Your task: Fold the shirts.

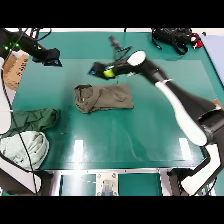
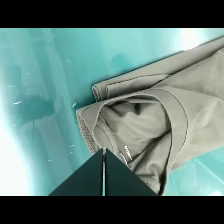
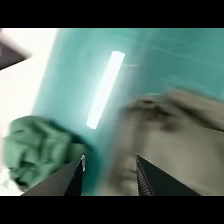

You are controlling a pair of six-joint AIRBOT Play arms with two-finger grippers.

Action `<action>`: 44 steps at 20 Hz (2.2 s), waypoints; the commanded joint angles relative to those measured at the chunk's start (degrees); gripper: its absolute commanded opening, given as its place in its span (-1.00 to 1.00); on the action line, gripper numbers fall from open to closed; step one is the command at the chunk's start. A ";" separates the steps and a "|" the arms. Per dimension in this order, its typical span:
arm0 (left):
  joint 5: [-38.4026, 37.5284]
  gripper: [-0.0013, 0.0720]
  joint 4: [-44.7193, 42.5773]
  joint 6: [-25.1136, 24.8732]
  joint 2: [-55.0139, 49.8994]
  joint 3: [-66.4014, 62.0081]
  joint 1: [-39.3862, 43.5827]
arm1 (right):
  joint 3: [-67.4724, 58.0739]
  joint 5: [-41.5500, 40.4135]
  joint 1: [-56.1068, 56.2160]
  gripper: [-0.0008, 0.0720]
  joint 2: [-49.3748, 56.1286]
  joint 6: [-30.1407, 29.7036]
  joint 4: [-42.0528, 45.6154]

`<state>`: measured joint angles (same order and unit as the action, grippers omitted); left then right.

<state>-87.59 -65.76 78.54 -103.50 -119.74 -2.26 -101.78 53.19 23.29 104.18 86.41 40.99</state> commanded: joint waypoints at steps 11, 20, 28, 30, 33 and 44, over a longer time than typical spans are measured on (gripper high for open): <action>0.04 -0.90 -0.68 -0.98 0.04 -0.07 -0.46 | 19.61 15.19 -23.47 0.62 4.96 -6.29 -2.47; 0.07 -0.90 0.61 -1.01 0.09 3.58 -0.46 | 11.08 16.76 -16.26 -0.92 8.39 -11.89 -20.28; -1.01 -0.90 0.83 -0.98 0.33 3.56 -0.46 | -10.23 18.91 -31.95 -0.92 -9.81 2.89 -10.10; -1.01 -0.90 1.62 -1.01 0.33 3.56 -0.46 | -10.38 19.82 -39.28 -0.92 -14.45 9.11 -2.08; -0.98 -0.90 2.32 -1.01 0.33 3.56 -0.39 | -10.38 23.63 -51.49 -0.92 -19.04 15.72 8.57; -0.74 -0.90 6.38 -1.05 0.33 3.56 -0.39 | 9.66 38.38 -78.42 -0.92 -33.22 27.39 33.92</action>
<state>-88.33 -60.53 77.54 -103.22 -116.20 -2.68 -100.25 88.27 -50.22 75.66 109.78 67.20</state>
